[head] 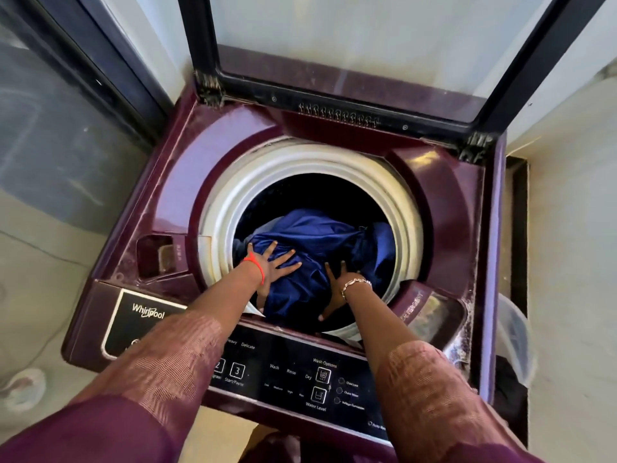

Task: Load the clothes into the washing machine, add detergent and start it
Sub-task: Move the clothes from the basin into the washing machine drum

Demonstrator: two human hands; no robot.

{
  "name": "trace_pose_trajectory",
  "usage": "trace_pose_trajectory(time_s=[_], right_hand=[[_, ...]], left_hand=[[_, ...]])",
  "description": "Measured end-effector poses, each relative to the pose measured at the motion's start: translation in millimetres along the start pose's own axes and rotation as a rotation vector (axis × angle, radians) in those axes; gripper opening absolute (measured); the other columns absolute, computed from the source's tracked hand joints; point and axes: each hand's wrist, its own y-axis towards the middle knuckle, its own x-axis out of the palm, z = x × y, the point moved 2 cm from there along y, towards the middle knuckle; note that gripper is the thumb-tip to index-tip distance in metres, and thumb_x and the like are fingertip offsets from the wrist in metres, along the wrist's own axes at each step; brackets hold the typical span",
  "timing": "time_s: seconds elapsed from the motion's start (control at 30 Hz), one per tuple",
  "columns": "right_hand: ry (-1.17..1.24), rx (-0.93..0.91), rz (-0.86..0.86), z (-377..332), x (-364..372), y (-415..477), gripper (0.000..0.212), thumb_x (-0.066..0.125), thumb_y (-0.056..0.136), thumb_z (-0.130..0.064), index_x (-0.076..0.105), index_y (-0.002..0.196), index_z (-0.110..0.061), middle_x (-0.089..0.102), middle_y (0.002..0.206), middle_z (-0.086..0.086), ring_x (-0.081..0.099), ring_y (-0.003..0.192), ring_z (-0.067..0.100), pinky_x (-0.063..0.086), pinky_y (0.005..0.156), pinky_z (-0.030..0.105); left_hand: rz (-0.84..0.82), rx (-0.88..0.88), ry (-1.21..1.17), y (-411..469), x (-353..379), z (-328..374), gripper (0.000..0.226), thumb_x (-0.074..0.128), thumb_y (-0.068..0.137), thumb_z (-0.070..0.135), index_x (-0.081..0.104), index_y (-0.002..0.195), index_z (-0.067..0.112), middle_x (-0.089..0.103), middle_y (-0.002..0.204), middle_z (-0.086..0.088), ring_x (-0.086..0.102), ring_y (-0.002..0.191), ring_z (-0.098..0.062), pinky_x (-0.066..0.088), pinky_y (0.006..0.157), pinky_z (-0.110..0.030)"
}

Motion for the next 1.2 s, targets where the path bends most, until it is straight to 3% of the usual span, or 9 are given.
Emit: trace_pose_trajectory(time_s=[0.17,0.23,0.37,0.47,0.6,0.67,0.8,1.07,1.2], right_hand=[[-0.025,-0.010,-0.005,-4.2,-19.7,-17.6,0.101,0.076,0.070,-0.045,0.021,0.146,-0.006,0.036,0.148,0.008,0.046,0.127,0.023,0.044,0.095,0.028],[-0.031,-0.012,-0.057,-5.2,-27.2,-19.9,0.086,0.074,0.071,-0.049,0.038,0.139,-0.010,0.047,0.141,0.005,0.052,0.121,0.023,0.045,0.094,0.029],[0.027,-0.045,0.076,1.7,-40.3,-39.0,0.068,0.069,0.075,-0.050,0.053,0.127,-0.009,0.054,0.131,0.008,0.054,0.116,0.027,0.048,0.092,0.031],[0.319,-0.087,0.325,13.9,-52.1,-68.4,0.042,0.066,0.083,-0.029,0.060,0.115,-0.002,0.062,0.095,0.015,0.060,0.083,0.026,0.045,0.061,0.026],[0.667,-0.065,0.568,29.7,-60.3,-114.3,0.034,0.060,0.086,-0.009,0.055,0.118,0.001,0.054,0.064,0.007,0.050,0.051,0.015,0.043,0.046,0.021],[0.678,-0.067,0.692,36.5,-58.6,-140.8,0.032,0.058,0.086,-0.005,0.057,0.117,0.002,0.060,0.075,0.013,0.056,0.058,0.020,0.045,0.049,0.020],[0.587,-0.065,0.963,54.2,-29.8,-194.4,0.032,0.055,0.087,-0.008,0.059,0.117,-0.001,0.065,0.109,0.022,0.056,0.107,0.034,0.042,0.091,0.032],[0.513,0.105,1.284,129.7,36.1,-260.0,0.037,0.054,0.090,-0.026,0.056,0.122,-0.007,0.060,0.121,0.015,0.054,0.113,0.032,0.044,0.092,0.039],[0.542,0.239,1.283,188.9,78.8,-260.0,0.040,0.053,0.092,-0.027,0.052,0.127,-0.007,0.056,0.128,0.017,0.051,0.120,0.031,0.041,0.096,0.038]], left_hand=[[-0.058,0.037,-0.046,-15.4,-15.1,4.2,0.116,0.073,0.073,0.046,-0.018,0.144,0.039,-0.025,0.153,0.010,-0.021,0.141,-0.033,0.008,0.110,-0.064],[-0.011,0.083,-0.134,-24.1,-24.7,4.7,0.104,0.072,0.076,0.042,-0.002,0.149,0.033,-0.004,0.158,0.006,-0.005,0.145,-0.031,0.011,0.116,-0.051],[0.356,0.173,-0.357,-51.1,-47.5,2.1,0.059,0.069,0.080,0.021,0.048,0.135,0.014,0.059,0.127,-0.010,0.053,0.114,-0.024,0.041,0.094,-0.028],[0.598,0.181,-0.489,-81.0,-65.9,4.1,0.041,0.065,0.083,0.011,0.058,0.123,0.009,0.066,0.112,-0.011,0.059,0.099,-0.022,0.041,0.086,-0.024],[0.876,0.237,-0.647,-117.2,-90.2,20.6,0.029,0.059,0.084,0.004,0.066,0.112,0.006,0.071,0.095,-0.015,0.062,0.079,-0.023,0.045,0.077,-0.024],[0.980,0.283,-0.694,-130.8,-100.6,34.8,0.026,0.057,0.084,0.005,0.067,0.108,0.007,0.071,0.089,-0.016,0.064,0.076,-0.028,0.049,0.075,-0.029],[1.066,0.395,-0.686,-148.6,-114.8,80.6,0.024,0.058,0.084,0.008,0.067,0.107,0.009,0.071,0.091,-0.011,0.063,0.076,-0.022,0.053,0.079,-0.039],[1.202,0.583,-0.302,-162.0,-163.0,185.1,0.048,0.063,0.086,0.020,0.050,0.130,0.008,0.051,0.134,-0.010,0.042,0.128,-0.025,0.028,0.108,-0.030],[1.032,0.547,-0.004,-129.5,-195.4,251.4,0.070,0.058,0.089,0.035,0.023,0.147,0.016,0.024,0.154,-0.006,0.014,0.143,-0.028,0.014,0.118,-0.042]])
